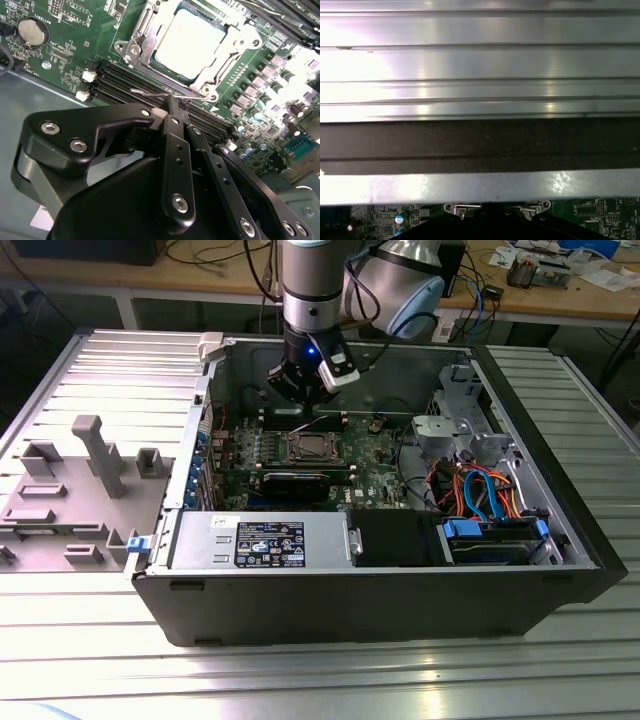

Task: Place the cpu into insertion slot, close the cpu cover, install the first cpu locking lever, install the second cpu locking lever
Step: 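Install the first cpu locking lever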

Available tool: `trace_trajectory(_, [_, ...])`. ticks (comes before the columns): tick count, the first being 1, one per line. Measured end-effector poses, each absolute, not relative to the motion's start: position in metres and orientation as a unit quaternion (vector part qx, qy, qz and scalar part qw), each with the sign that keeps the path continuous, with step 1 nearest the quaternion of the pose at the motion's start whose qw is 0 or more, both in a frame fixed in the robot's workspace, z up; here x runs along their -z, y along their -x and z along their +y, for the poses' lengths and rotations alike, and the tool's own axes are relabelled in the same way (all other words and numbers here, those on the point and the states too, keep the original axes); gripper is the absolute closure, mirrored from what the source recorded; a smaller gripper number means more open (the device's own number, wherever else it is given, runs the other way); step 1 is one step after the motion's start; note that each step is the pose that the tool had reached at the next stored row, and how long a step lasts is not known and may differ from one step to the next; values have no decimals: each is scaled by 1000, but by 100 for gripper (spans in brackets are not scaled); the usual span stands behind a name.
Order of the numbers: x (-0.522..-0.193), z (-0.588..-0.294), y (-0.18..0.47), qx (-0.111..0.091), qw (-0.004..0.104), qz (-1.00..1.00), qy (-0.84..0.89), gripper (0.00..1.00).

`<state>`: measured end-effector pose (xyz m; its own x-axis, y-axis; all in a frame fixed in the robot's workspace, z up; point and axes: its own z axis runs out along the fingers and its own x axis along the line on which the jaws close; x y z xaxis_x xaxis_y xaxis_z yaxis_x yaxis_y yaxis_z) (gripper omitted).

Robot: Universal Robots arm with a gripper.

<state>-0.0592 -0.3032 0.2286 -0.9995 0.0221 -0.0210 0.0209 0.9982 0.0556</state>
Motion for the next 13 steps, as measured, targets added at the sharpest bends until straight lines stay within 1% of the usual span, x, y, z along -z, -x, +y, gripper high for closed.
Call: trace_trajectory(13, [-223, -300, 42, -28, 11, 1000, -10, 89])
